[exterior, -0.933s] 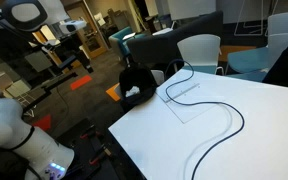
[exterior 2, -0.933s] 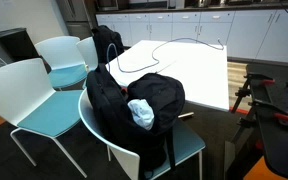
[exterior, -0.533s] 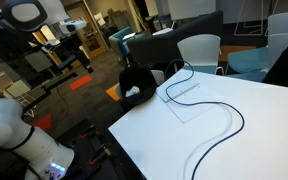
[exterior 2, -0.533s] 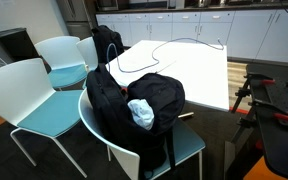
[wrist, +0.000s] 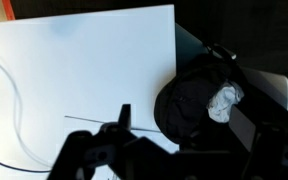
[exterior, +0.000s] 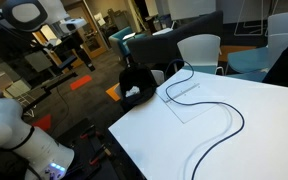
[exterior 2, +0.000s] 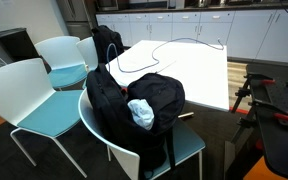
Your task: Fold the cable
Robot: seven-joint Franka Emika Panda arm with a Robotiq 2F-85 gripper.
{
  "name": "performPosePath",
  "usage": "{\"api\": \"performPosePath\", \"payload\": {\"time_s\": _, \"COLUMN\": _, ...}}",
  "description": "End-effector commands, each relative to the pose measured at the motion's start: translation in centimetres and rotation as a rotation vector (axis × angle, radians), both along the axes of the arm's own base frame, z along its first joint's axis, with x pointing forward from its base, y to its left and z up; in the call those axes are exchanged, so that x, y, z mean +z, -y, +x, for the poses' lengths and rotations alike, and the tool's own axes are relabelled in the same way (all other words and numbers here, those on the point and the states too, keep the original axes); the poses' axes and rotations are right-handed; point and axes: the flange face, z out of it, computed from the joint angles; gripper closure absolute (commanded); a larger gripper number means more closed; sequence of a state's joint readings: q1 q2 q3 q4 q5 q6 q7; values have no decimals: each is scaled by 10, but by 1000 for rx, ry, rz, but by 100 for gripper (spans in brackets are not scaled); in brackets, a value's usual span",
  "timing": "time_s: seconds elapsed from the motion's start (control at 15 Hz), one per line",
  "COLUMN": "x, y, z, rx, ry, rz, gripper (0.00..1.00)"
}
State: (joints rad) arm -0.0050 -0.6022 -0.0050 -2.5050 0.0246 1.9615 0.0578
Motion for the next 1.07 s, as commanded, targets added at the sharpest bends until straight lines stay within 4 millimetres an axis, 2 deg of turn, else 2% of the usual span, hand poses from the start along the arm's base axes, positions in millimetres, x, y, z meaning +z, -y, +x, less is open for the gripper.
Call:
{"api": "performPosePath", "payload": {"time_s": 0.0, "x": -6, "y": 7, "z": 35, "rx": -173, "ry": 106, "rz": 34, "gripper": 0}}
{"api": "performPosePath", "payload": {"time_s": 0.27, "x": -33, "y": 26, "z": 93, "rx": -385, "ry": 218, "rz": 60, "gripper": 0}}
{"api": "performPosePath", "payload": {"time_s": 0.6, "x": -91, "y": 59, "z": 159, "rx": -656, "ry": 266, "rz": 80, "gripper": 0}}
{"api": "performPosePath", "payload": {"time_s": 0.8, "x": -129, "y": 68, "z": 187, "rx": -788, "ry": 243, "rz": 122, "gripper": 0}}
{"api": "performPosePath", "payload": {"time_s": 1.0, "x": -171, "y": 70, "z": 208, "rx": -920, "ry": 187, "rz": 208, "gripper": 0}}
